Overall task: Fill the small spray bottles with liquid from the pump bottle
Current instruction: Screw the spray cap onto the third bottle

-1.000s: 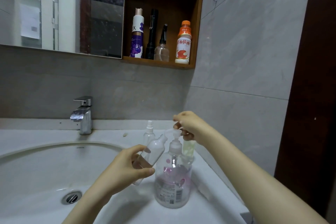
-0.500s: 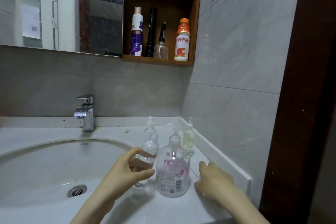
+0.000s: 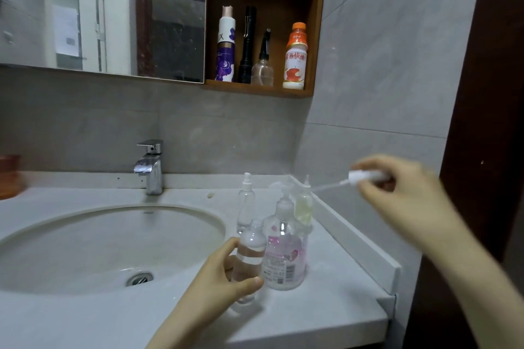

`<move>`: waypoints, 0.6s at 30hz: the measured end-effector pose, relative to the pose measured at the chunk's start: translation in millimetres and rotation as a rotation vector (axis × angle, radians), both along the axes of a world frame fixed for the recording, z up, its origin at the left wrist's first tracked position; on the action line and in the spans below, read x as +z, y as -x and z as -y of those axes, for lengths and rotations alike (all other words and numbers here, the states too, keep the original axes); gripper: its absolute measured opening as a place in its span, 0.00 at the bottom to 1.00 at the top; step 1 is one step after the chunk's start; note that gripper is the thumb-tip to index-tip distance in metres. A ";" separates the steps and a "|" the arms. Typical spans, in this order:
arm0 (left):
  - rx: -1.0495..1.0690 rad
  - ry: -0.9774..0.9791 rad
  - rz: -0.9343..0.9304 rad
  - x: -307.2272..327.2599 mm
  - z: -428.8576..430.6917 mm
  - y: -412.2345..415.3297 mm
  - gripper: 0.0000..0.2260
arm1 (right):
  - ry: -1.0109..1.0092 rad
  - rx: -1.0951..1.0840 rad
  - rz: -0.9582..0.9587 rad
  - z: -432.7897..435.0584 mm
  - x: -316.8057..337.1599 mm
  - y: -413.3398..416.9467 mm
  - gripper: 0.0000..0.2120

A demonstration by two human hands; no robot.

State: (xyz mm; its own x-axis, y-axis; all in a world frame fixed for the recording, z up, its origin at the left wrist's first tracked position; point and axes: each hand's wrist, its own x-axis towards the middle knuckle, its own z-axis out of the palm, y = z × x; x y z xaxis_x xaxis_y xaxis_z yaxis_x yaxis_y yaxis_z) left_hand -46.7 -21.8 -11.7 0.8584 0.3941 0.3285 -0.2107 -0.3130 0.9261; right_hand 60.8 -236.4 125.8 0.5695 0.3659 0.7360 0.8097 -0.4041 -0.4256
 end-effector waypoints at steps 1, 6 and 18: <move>-0.010 -0.001 -0.005 -1.9 0.3 1.6 0.18 | -0.027 0.114 -0.044 2.5 14.9 11.3 0.06; -0.019 0.009 0.005 -7.1 1.5 5.2 0.19 | 0.236 0.464 -0.089 -17.4 60.5 42.2 0.06; -0.029 0.035 0.019 -12.4 2.6 8.4 0.19 | 0.553 0.324 0.106 -73.1 74.8 33.0 0.06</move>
